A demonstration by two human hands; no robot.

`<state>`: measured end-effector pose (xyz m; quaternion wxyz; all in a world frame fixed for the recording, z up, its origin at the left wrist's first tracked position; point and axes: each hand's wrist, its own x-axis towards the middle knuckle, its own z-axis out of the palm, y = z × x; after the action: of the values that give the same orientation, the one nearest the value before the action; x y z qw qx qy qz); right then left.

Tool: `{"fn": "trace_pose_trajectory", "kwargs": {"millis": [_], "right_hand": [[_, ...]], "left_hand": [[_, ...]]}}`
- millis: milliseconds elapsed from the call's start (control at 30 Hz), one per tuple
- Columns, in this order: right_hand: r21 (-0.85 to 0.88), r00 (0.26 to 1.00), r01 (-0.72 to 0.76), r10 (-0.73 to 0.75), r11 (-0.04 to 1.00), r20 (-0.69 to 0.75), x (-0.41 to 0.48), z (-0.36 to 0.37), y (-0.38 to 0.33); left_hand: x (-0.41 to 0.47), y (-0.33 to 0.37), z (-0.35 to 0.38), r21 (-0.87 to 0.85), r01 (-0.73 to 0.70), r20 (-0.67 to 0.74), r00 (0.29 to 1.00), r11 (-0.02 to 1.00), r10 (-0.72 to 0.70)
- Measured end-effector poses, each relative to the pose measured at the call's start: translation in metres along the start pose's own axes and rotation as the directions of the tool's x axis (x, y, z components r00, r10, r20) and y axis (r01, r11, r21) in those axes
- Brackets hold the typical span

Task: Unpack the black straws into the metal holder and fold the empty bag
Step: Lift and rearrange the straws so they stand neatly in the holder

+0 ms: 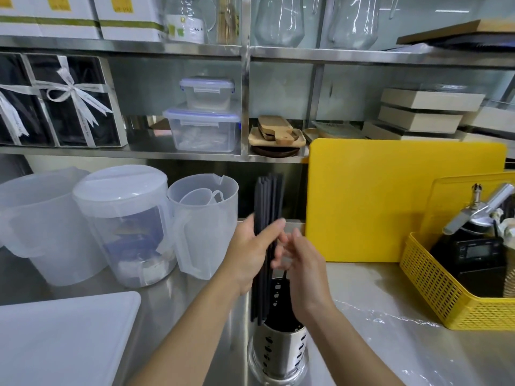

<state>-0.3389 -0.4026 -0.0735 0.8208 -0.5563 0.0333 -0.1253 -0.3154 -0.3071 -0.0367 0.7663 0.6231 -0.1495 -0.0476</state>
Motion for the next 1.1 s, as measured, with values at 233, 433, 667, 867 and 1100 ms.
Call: {"fn": "trace_pose_trajectory", "kwargs": {"millis": [233, 433, 667, 867, 1100], "right_hand": [[-0.145, 0.971, -0.036, 0.069, 0.989, 0.228, -0.002, -0.007, -0.030], [-0.136, 0.966, -0.037, 0.070, 0.990, 0.247, -0.006, -0.014, -0.026], [-0.186, 0.957, -0.015, 0.068, 0.982, 0.282, -0.013, -0.013, -0.031], [-0.234, 0.958, 0.026, 0.042, 0.972, 0.283, -0.017, -0.013, -0.029], [-0.153, 0.961, 0.067, -0.023, 0.986, 0.274, -0.023, -0.018, -0.033]], "left_hand": [[-0.026, -0.013, -0.001, -0.033, 0.275, 0.265, 0.929, 0.961, -0.257], [-0.036, -0.019, -0.006, -0.065, 0.279, 0.268, 0.930, 0.958, -0.252], [-0.041, -0.018, -0.007, -0.083, 0.275, 0.251, 0.936, 0.958, -0.247], [-0.047, -0.019, -0.003, -0.038, 0.202, 0.192, 0.963, 0.979, -0.191], [-0.052, -0.018, -0.004, -0.066, 0.237, 0.220, 0.951, 0.969, -0.218]]}}
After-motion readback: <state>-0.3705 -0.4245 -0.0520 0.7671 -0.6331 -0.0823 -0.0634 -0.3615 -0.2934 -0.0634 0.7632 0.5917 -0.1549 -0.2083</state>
